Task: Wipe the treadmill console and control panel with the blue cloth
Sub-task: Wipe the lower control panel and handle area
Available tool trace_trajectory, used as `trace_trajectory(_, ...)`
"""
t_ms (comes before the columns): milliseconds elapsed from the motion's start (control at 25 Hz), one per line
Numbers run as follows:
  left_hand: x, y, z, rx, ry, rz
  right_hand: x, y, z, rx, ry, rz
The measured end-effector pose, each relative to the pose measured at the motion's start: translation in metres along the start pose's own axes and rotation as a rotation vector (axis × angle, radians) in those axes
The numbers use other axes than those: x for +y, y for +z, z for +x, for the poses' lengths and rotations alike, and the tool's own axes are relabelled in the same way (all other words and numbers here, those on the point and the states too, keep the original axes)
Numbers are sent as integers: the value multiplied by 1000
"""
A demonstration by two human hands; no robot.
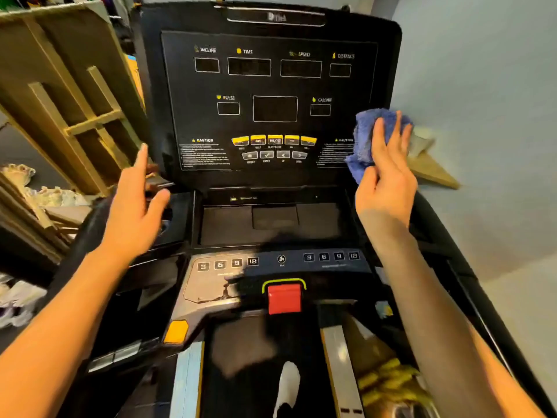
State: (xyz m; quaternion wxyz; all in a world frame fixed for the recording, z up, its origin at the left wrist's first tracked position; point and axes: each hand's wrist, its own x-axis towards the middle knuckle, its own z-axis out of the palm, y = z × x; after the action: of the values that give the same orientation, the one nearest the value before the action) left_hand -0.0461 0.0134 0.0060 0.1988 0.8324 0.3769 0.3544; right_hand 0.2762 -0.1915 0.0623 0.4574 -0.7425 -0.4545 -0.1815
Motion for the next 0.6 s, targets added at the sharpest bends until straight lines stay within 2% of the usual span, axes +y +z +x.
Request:
trace_trajectory(280,-7,-1,-45,-104,4,4,-7,-60,-50,8,106,-37)
trace_trajectory(600,6,16,-100,-153,-104,46,28,-90,-81,-65,120,-67)
